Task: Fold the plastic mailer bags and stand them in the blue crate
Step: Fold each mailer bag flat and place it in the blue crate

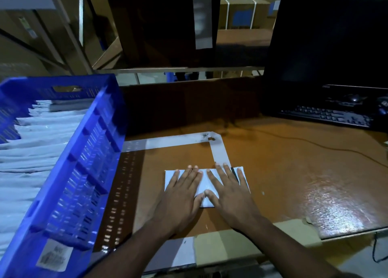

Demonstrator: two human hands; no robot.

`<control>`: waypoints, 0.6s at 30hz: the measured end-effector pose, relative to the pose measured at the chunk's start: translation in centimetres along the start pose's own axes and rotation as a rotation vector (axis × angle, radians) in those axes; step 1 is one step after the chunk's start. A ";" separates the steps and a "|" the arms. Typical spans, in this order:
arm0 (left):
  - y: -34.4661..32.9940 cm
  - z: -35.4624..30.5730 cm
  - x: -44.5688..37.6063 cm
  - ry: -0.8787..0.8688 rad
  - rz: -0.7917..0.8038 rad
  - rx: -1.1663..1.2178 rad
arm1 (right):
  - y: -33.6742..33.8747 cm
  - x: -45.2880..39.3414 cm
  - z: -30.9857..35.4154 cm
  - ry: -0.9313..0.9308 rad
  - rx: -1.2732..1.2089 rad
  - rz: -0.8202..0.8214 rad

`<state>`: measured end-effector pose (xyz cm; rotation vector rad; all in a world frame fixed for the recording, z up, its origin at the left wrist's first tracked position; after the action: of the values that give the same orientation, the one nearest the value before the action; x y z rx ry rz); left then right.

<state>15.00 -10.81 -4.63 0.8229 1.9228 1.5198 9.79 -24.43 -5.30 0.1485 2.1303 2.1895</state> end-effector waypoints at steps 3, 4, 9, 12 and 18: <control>-0.1 0.1 0.0 -0.013 0.040 -0.007 | 0.1 0.0 0.0 0.005 0.021 -0.025; -0.1 -0.2 0.2 -0.022 0.032 0.005 | -0.2 0.3 0.1 0.011 0.033 -0.017; 0.0 -0.2 0.4 0.014 0.019 0.070 | 0.0 0.1 0.0 0.016 0.030 -0.018; 0.1 0.0 -0.1 0.013 0.011 0.090 | 0.0 0.0 -0.1 0.020 0.009 0.004; -0.1 0.6 -0.1 0.051 0.019 0.148 | 0.6 0.4 -0.6 0.046 -0.079 -0.002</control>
<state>15.54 -10.51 -4.87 0.8755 2.0899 1.4352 9.36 -24.95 -4.71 0.0913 2.0614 2.2940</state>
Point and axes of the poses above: each hand's wrist, its own x-axis away from the middle knuckle, its own y-axis out of the back of the hand, z = x × y, the point moved 7 cm from there along -x, towards the middle knuckle, and after that the axes turned 4 degrees about x, right-handed, at the moved point
